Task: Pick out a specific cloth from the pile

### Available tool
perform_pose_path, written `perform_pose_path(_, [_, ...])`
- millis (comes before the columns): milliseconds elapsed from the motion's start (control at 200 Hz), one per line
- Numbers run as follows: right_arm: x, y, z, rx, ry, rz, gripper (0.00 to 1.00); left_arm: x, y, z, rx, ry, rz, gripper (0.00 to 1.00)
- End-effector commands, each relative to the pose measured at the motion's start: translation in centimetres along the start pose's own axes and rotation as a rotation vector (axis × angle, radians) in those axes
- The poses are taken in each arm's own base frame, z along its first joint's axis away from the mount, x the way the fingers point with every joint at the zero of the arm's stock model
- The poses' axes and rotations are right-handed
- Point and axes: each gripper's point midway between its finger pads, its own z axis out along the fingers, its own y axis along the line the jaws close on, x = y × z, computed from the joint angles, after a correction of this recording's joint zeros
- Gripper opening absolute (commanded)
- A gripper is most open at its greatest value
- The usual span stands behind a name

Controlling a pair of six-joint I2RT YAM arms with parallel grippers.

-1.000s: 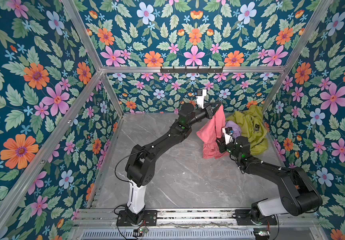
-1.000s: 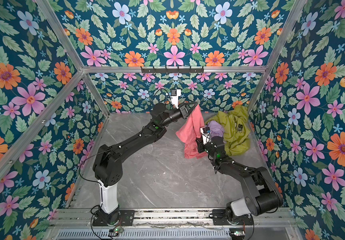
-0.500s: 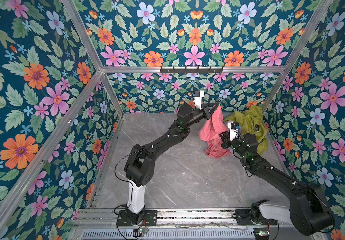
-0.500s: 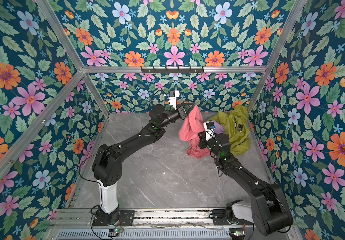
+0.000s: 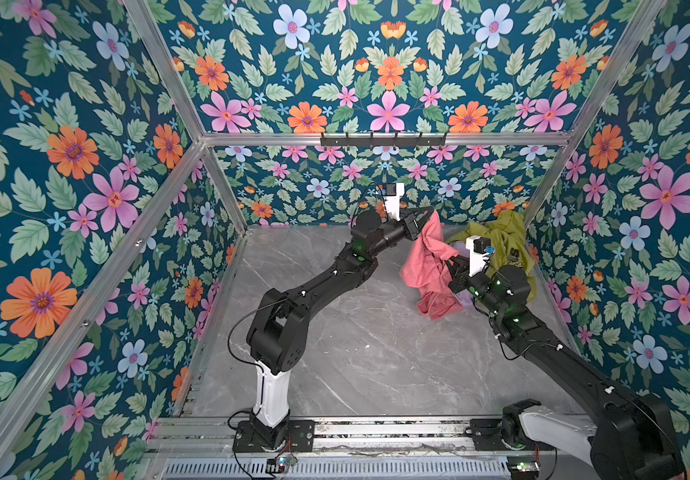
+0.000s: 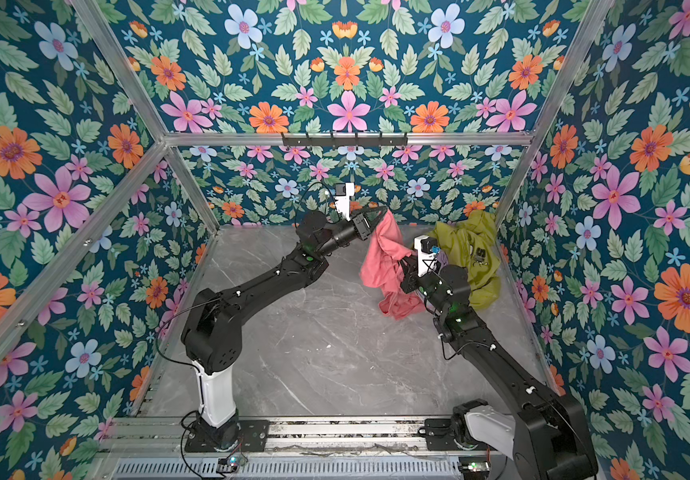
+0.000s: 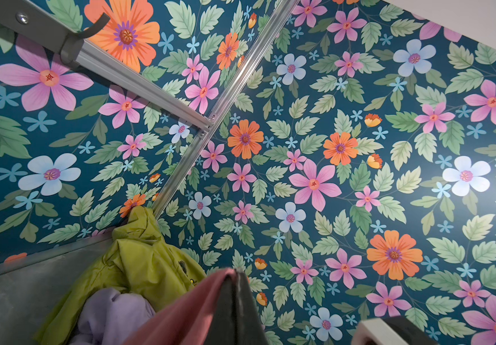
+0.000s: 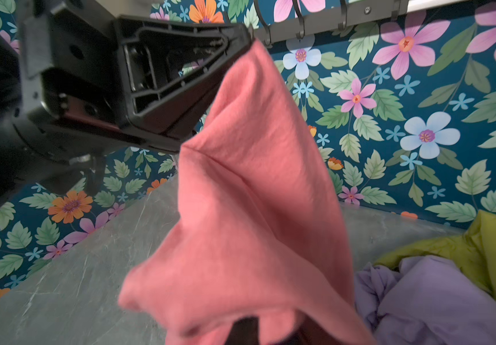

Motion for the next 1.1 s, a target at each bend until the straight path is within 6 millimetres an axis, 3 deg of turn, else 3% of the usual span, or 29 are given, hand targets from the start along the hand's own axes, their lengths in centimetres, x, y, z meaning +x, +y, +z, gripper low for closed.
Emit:
perform_pose_path(0, [-1.0,0.4,-0.2,-0.007,-0.019,0.002,0.00,-1.7,-1.7,-0.2,0.051,-0.049,0.032,0.00])
perform_pose_path(145, [-1.8,0.8,-0.3,-0.014,-0.035,-0.001,0.00,-1.7,-1.8,-0.3,0.052,-0.048,0.033,0.00])
perform_pose_path(295, [0.4,0.6,-0.3,-0.015,0.035,0.012,0.00,-1.6,-1.7,-0.4,0.050,-0.047,0.027,0.00])
perform_pose_path(400, [0.4,0.8,-0.6,-0.022,0.017,0.032,0.00,-2.3,-2.5,-0.6,0.063,-0.060,0.031,0.00])
perform_pose_path(580, [-1.9,1.6,-0.7,-0.044,0.002,0.022,0.00,-4.2,-4.8,0.0,0.104,-0.040,0.034,0.00])
perform_pose_path(1095, [-8.0,4.0,-1.1,-0.098,-0.062,-0.022,0.00,-9.0,-10.0,-1.4,0.169,-0.125,0.108,0.00])
